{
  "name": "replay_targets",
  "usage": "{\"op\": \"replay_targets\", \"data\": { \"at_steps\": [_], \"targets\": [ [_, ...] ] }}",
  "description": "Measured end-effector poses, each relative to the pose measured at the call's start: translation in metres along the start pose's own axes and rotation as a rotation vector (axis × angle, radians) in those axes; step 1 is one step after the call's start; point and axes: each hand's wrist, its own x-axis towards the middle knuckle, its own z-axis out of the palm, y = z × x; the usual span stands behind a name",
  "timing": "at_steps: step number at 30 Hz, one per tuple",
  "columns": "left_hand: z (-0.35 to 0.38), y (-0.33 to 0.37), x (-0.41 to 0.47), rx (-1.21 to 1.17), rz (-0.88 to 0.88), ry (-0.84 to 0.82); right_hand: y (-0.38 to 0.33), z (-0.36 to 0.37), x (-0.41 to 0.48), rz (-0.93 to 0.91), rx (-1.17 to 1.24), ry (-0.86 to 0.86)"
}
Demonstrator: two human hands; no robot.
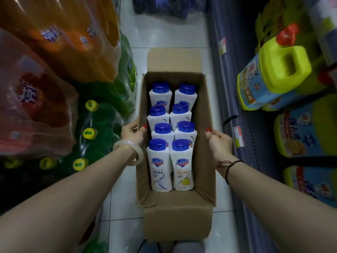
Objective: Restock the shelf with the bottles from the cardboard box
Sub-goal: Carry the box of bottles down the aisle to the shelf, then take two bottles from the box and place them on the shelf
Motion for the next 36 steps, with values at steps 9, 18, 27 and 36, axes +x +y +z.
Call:
{"op": "replay_targets", "data": {
  "at_steps": [9, 18, 27, 36],
  "targets": [
    [0.009, -0.006, 0.023, 0.007, 0.024, -0.013, 0.008, 0.012, 0.026, 0.005, 0.003, 0.009],
    [-0.004, -0.002, 0.022, 0.088, -0.051, -0.053, 0.002, -0.004, 0.011, -0.067, -0.106, -0.234],
    [-0.015, 0.02, -0.022, 0.293, 0.186, -0.19, -0.023, -0.023, -0.029, -0.267, -0.26, -0.337],
    [0.024, -0.013, 0.001, 0.351, 0.05, -0.289, -0.001, 0.025, -0.012, -0.191, -0.343, -0.49]
  ]
}}
